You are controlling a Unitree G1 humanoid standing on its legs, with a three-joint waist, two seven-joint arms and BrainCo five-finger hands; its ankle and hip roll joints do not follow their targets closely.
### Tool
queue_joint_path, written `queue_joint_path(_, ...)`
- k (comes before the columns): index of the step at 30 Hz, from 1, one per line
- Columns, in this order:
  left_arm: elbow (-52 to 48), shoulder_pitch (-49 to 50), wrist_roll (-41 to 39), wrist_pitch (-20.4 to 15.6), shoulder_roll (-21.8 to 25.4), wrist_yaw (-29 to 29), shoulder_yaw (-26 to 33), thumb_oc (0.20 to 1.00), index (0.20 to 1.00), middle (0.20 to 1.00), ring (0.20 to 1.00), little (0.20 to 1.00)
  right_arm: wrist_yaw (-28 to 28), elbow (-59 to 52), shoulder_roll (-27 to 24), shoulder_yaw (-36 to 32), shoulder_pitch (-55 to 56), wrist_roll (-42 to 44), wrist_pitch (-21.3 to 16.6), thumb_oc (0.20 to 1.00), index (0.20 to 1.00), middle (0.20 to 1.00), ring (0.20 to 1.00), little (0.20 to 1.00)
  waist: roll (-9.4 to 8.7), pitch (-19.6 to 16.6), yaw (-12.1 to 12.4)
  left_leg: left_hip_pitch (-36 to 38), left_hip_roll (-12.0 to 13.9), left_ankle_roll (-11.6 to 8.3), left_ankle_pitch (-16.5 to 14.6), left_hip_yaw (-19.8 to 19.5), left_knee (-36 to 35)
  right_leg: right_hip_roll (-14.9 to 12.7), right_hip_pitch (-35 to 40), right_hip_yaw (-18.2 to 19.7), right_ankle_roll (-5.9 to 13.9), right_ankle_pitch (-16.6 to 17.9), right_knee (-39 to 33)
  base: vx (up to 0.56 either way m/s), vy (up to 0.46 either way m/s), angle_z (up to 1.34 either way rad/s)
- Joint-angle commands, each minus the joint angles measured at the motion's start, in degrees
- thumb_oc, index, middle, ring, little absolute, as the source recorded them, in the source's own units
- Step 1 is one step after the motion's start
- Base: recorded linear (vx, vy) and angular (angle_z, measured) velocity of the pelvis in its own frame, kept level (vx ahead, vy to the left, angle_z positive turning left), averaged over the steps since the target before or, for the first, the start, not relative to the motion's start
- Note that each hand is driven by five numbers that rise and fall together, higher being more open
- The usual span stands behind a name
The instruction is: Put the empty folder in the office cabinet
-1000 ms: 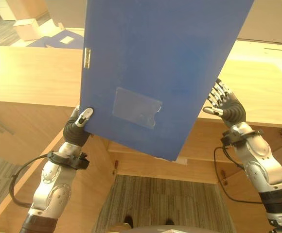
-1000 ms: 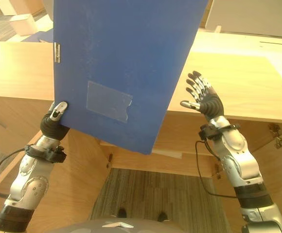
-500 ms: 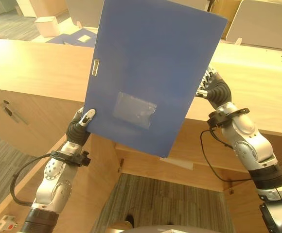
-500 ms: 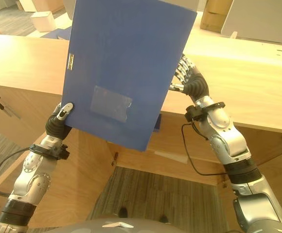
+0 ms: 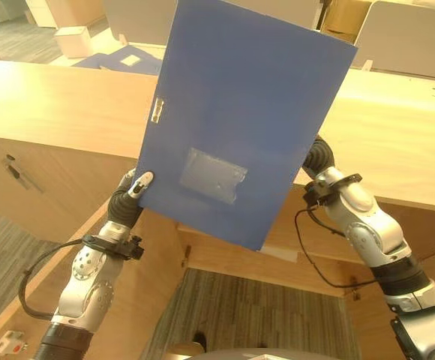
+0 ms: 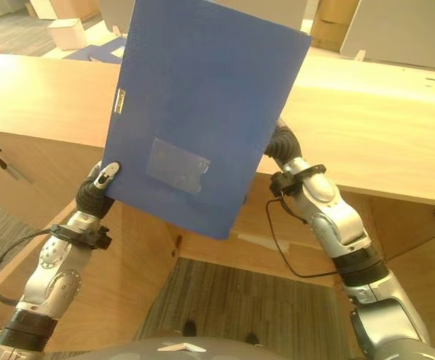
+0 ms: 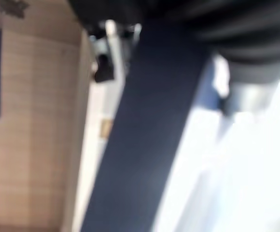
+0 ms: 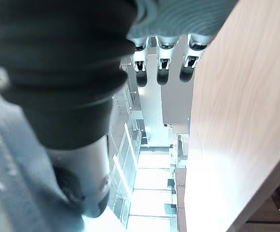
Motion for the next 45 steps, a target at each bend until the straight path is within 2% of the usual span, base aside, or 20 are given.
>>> queue_joint_path(1,-0.3,-5.4,0.8,-4.5,1.7,0.3,-0.6,0.2,0.2,0.2,0.2,0.2,-0.9,0.0,0.3,-0.6,-3.7,0.6,-1.4,1.0,1.0,1.0,1.0,1.0,-0.29,-3.6,0.7,0.8,1.8,-0.29,-3.7,-1.5,-0.5,-5.4,-0.1,3.0,5.73,0.5,-0.3,0.0,0.0,0.0)
queue_joint_path(7,0.0,-6.3,2.1,-4.2,1.0,1.4,-1.8,0.2,0.2,0.2,0.2,0.2,-1.8,0.6,1.5,0.7,-4.7,-0.1,-1.3,1.0,1.0,1.0,1.0,1.0,-0.26,-3.7,0.9,0.7,1.8,-0.32,-3.7,-1.5,-0.5,-5.4,0.0,2.9,5.7,0.5,-0.3,0.0,0.0,0.0)
queue_joint_path(11,0.9,-6.3,5.7,-6.5,1.6,6.0,-1.3,0.2,0.2,0.2,0.2,0.2,-3.4,1.0,0.9,0.1,-5.3,-0.8,-0.9,1.0,1.0,1.0,1.0,1.0,-0.32,-3.8,1.0,0.8,1.8,-0.38,-3.7,-1.5,-0.5,-5.4,0.1,2.8,5.62,0.4,-0.3,0.0,0.0,0.0)
queue_joint_path(15,1.3,-4.9,8.2,-10.2,2.9,10.1,2.4,0.2,0.2,0.2,0.2,0.2,-4.2,1.8,-0.9,-2.2,-3.9,-1.8,-1.4,1.0,1.0,1.0,1.0,1.0,-0.42,-3.8,1.1,0.7,1.9,-0.49,-3.6,-1.6,-0.5,-5.4,0.1,2.6,5.58,0.3,-0.3,0.0,0.0,0.0)
queue_joint_path(19,0.9,-3.9,11.1,-12.0,3.8,12.5,5.8,0.2,0.2,0.2,0.2,0.2,-4.5,2.6,-1.9,-4.6,-1.9,-2.1,-2.2,1.0,1.0,1.0,1.0,1.0,-0.57,-3.9,1.2,0.6,2.0,-0.55,-3.5,-1.7,-0.5,-5.4,0.0,2.5,5.59,0.3,-0.3,0.0,0.0,0.0)
queue_joint_path(24,1.0,-3.9,13.4,-13.5,4.3,14.2,7.1,0.2,0.2,0.2,0.2,0.2,-3.4,3.7,-2.3,-6.0,-0.6,-1.5,-3.3,1.0,1.0,1.0,1.0,1.0,-0.67,-3.8,1.1,0.5,1.9,-0.57,-3.5,-2.0,-0.5,-5.4,0.0,2.4,5.65,0.4,-0.3,0.0,0.0,0.0)
queue_joint_path(35,1.0,-5.3,14.8,-12.1,4.2,14.3,4.8,0.2,0.2,0.2,0.2,0.2,-1.7,3.2,-1.1,-4.6,-2.4,0.4,-3.6,1.0,1.0,1.0,1.0,1.0,-0.55,-3.9,1.3,0.5,1.9,-0.64,-3.5,-2.1,-0.5,-5.4,0.1,2.2,5.85,0.5,-0.3,0.0,0.0,0.0)
queue_joint_path(45,0.9,-6.9,17.0,-11.5,3.7,15.9,0.9,0.2,0.2,0.2,0.2,0.2,-3.6,1.0,1.5,0.6,-8.6,2.5,-0.9,1.0,1.0,1.0,1.0,1.0,-0.39,-3.9,1.9,0.6,2.0,-0.67,-3.5,-2.0,-0.5,-5.5,0.1,2.0,5.81,0.4,-0.3,0.0,0.0,0.0)
